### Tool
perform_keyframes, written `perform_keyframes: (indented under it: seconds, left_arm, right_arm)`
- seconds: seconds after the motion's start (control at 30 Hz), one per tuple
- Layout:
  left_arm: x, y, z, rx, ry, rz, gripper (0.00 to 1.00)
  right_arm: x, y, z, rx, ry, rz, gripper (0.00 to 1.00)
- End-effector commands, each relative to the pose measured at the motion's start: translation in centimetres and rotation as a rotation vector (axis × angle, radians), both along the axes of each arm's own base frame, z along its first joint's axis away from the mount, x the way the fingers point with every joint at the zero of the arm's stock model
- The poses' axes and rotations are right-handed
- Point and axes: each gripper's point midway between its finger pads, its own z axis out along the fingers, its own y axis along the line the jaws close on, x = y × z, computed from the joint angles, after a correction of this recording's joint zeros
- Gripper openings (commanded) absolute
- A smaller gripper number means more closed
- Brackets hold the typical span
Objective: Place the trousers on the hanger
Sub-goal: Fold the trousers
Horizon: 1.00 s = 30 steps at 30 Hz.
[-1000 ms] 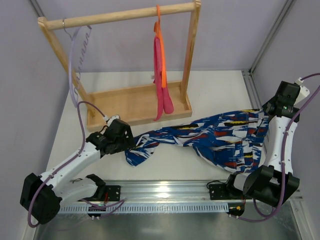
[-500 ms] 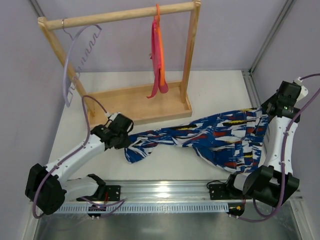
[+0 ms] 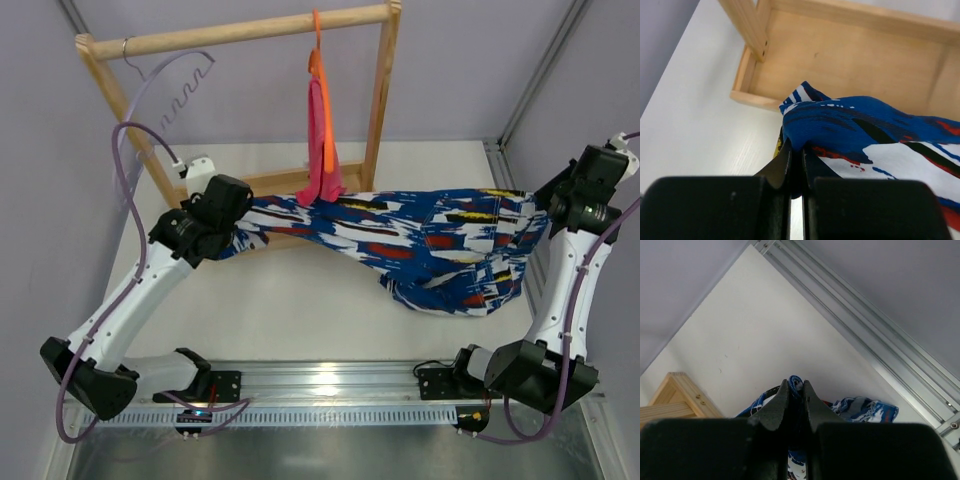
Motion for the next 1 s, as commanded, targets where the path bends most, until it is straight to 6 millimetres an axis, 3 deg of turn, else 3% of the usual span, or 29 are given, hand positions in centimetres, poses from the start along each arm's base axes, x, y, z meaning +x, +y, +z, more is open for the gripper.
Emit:
perform_keyframes:
  seconds: [0.0,0.17,0.2,0.23,0.3,0.33,0.37,0.5,0.53,0.6,0.73,0.97]
  left_arm:
    - [-1.2,2.3,-3.7,0.101,0.088,0.040,0.00]
    - [-2.2,1.1,-7.7,0.063,0.184,-0.028,0.00]
    - [-1.9,0.2,-8.2,0.024,0.176,-0.061,0.00]
    - [-2.6,-0.7,-10.1,-0.015,0.222,-0.105,0.02]
    - [-2.4,-2.4,-10.7,-0.095,0.201,-0.167,0.06]
    - [-2.9,-2.6,-12.2,-0.108,0.225,-0.181,0.13]
    - [-3.1,-3.5,-12.4,-0.148,0.229,-0.219,0.16]
    - [-3.0,-5.1,-13.2,-0.203,0.245,-0.274,0.46]
    - [-3.1,-5.1,-13.3,-0.211,0.257,-0.264,0.58]
    - [-3.2,-4.8,-13.3,-0.208,0.270,-0.234,0.70]
    - [-4.3,-3.0,-14.2,-0.191,0.317,-0.139,0.79]
    - [-6.2,-2.0,-16.9,-0.287,0.380,-0.088,0.84]
  right_arm:
    - [-2.1,-2.2,-0.8,-0.056,0.025,-0.101,0.04]
    - [-2.7,-3.1,-1.2,-0.042,0.014,-0.154,0.04]
    - [-2.7,-3.1,-1.2,-0.041,0.014,-0.151,0.04]
    - [-2.6,-3.0,-1.2,-0.038,0.012,-0.148,0.04]
    - [-2.6,-3.1,-1.3,-0.039,0.013,-0.151,0.04]
    - [-2.6,-3.2,-1.4,-0.042,0.019,-0.157,0.04]
    - [-2.8,-3.4,-1.4,-0.049,0.027,-0.163,0.04]
    - [-3.9,-4.8,-1.5,-0.086,0.085,-0.234,0.04]
    - [-4.0,-5.2,-1.6,-0.094,0.104,-0.253,0.04]
    - [-4.6,-6.0,-1.2,-0.119,0.123,-0.290,0.04]
    - [-4.8,-6.1,-0.6,-0.130,0.114,-0.295,0.04]
    - [-4.3,-5.4,-0.9,-0.113,0.075,-0.261,0.04]
